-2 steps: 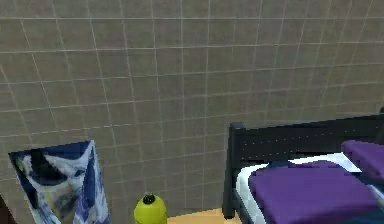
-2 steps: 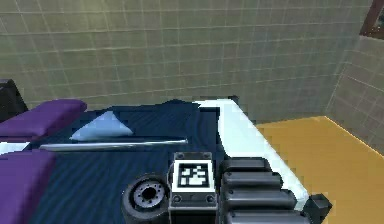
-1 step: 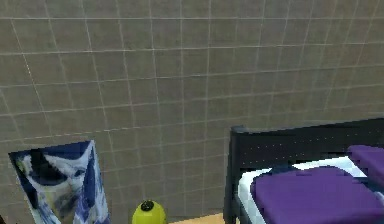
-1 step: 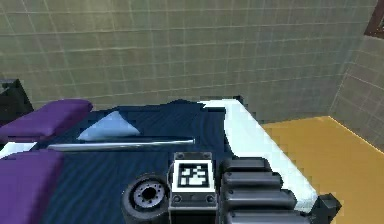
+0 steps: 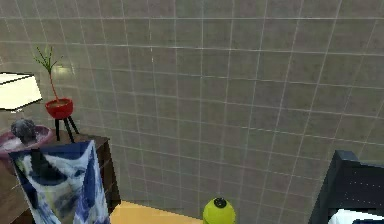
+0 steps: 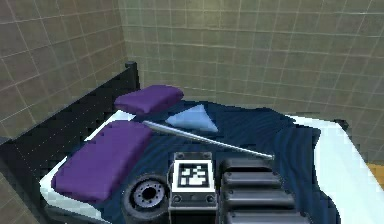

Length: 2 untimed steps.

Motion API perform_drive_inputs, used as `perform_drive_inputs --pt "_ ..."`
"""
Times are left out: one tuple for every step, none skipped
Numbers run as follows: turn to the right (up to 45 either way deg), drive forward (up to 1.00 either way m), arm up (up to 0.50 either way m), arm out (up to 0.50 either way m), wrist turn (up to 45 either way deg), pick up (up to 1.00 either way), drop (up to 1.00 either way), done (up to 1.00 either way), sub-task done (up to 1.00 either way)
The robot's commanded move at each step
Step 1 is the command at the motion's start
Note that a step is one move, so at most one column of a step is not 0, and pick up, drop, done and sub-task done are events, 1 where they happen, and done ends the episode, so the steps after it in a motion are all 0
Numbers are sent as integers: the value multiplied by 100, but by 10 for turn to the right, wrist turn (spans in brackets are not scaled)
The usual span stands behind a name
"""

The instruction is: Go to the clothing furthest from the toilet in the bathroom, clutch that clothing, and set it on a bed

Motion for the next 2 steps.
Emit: perform_drive_inputs --pt "0 0 0 48 0 0 0 0 0" --pt "0 0 0 0 450 0 0 0 0"
